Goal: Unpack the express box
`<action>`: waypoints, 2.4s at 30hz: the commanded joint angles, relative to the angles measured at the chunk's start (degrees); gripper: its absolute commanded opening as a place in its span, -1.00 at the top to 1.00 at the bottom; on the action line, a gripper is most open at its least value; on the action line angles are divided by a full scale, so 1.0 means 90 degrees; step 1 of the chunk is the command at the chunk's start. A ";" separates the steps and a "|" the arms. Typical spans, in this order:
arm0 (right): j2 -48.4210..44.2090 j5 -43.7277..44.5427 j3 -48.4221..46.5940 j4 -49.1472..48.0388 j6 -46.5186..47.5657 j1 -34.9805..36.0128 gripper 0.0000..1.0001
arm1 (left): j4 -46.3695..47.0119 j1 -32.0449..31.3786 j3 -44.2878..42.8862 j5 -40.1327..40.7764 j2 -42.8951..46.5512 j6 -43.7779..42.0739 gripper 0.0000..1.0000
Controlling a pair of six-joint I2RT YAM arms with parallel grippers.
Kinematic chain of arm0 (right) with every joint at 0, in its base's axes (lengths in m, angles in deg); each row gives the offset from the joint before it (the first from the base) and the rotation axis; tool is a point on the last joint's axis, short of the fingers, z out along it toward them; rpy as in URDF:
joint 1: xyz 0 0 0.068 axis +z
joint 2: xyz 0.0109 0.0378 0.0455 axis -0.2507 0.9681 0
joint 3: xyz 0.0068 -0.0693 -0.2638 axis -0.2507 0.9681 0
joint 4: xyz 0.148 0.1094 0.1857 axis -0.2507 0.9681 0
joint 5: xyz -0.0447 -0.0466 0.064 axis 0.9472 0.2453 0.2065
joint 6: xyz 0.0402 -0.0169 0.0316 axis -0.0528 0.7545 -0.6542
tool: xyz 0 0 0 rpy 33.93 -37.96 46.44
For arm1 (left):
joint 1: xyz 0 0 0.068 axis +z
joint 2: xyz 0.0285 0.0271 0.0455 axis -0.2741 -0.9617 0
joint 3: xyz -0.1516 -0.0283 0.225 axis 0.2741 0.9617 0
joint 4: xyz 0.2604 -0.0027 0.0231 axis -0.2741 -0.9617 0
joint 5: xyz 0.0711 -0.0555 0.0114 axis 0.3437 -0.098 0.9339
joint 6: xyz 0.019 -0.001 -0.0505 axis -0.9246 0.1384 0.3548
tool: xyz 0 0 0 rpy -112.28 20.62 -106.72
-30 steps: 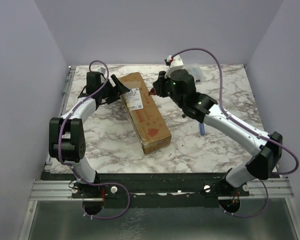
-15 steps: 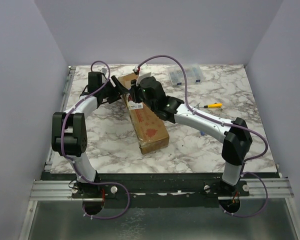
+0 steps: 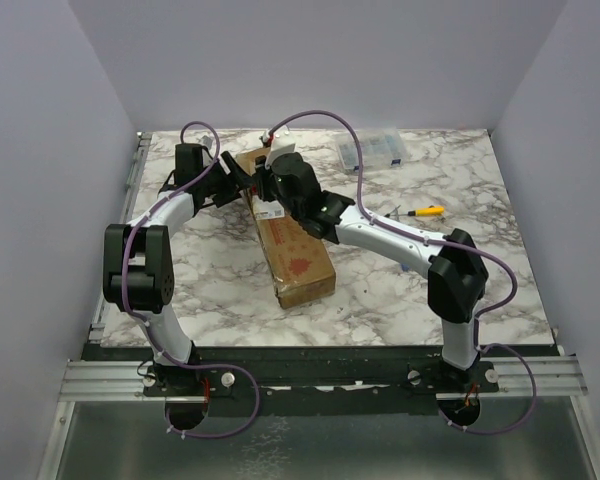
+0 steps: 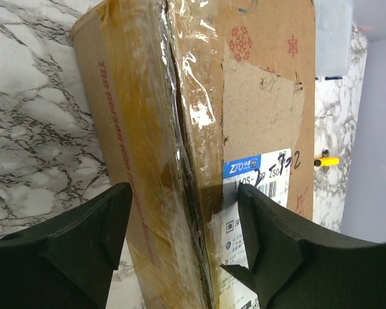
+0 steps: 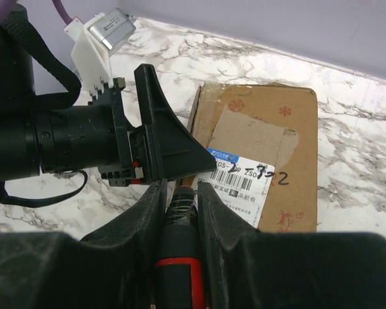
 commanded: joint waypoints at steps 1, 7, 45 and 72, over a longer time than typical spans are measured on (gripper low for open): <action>0.0157 0.0198 -0.0337 -0.0293 0.0067 0.0076 1.00 | -0.0064 0.0051 0.0116 0.0184 -0.0079 -0.0072 -0.43; 0.0181 0.0294 -0.0265 -0.0328 0.0081 0.0127 1.00 | -0.0065 0.0051 0.0129 0.0202 -0.0079 -0.0053 -0.43; -0.0338 0.2294 0.0006 0.2556 -0.0160 0.1416 1.00 | -0.0170 0.0041 0.0126 0.0687 -0.0340 -0.0105 -0.33; -0.2428 0.2160 0.2191 0.4223 -0.1756 0.2560 1.00 | -0.0587 -0.0064 -0.0252 0.1091 -0.0748 -0.0672 -0.22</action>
